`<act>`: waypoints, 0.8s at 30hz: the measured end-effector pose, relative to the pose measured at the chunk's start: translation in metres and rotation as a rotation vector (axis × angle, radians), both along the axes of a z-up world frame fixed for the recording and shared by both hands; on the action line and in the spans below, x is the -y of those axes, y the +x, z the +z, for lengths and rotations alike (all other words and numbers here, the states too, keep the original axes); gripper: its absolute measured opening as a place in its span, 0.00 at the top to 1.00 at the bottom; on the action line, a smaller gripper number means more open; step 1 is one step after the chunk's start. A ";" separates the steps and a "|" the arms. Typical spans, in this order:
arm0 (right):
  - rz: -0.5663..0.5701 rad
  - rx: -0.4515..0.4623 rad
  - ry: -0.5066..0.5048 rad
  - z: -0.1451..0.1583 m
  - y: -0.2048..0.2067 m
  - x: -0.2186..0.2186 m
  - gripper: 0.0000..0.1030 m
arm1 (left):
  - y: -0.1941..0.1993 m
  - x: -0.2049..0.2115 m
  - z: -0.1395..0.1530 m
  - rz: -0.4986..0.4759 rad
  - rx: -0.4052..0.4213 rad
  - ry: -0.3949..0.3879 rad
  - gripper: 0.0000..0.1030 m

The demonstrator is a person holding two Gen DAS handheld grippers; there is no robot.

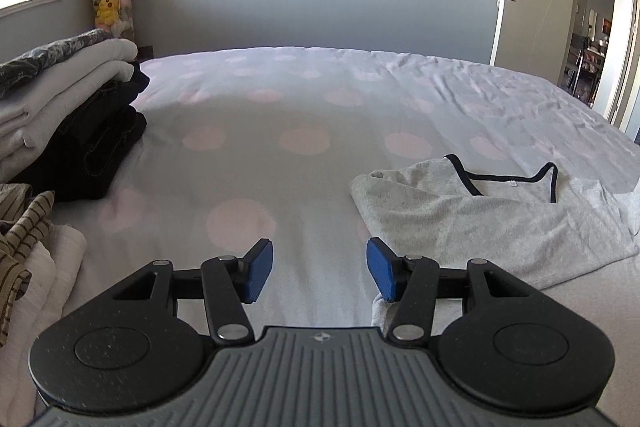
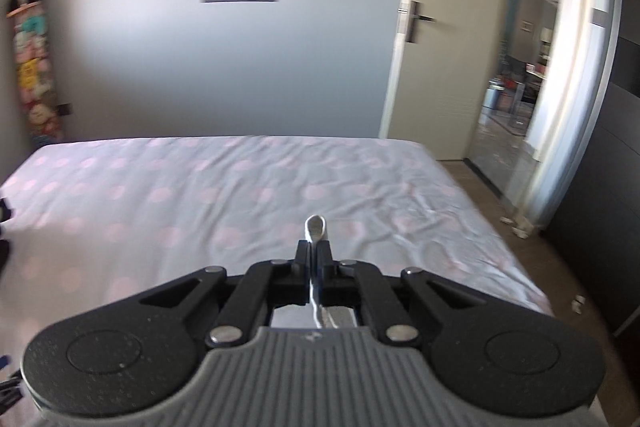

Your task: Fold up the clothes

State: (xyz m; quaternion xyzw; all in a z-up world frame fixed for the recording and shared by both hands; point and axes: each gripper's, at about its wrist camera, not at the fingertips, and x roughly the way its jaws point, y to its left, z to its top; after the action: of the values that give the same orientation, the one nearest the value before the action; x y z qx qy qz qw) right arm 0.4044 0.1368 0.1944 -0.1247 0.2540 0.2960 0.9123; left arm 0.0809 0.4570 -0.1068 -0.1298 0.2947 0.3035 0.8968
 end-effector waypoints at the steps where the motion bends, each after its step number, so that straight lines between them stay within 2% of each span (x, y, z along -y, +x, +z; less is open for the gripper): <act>1: 0.031 -0.002 -0.004 0.002 -0.009 -0.013 0.96 | -0.001 -0.002 0.000 -0.002 0.005 -0.019 0.41; 5: 0.117 -0.034 -0.035 -0.008 -0.039 -0.068 0.96 | -0.005 -0.006 -0.002 0.007 0.001 -0.043 0.41; 8: 0.147 -0.081 -0.060 -0.033 -0.052 -0.105 0.96 | -0.010 -0.009 -0.001 0.016 0.003 -0.055 0.41; 13: 0.227 -0.175 -0.100 -0.091 -0.074 -0.159 0.96 | -0.016 -0.018 -0.001 0.023 0.027 -0.120 0.41; 19: 0.295 -0.262 -0.150 -0.164 -0.091 -0.215 0.96 | -0.013 -0.025 -0.004 0.026 0.031 -0.143 0.41; 24: 0.329 -0.334 -0.148 -0.203 -0.094 -0.242 0.93 | -0.008 -0.029 -0.006 0.017 0.032 -0.157 0.41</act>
State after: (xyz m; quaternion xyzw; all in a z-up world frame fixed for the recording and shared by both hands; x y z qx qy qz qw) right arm 0.3101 0.3784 -0.0090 -0.1802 0.3983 0.4378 0.7856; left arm 0.0724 0.4857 -0.1130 -0.2071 0.3022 0.2851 0.8857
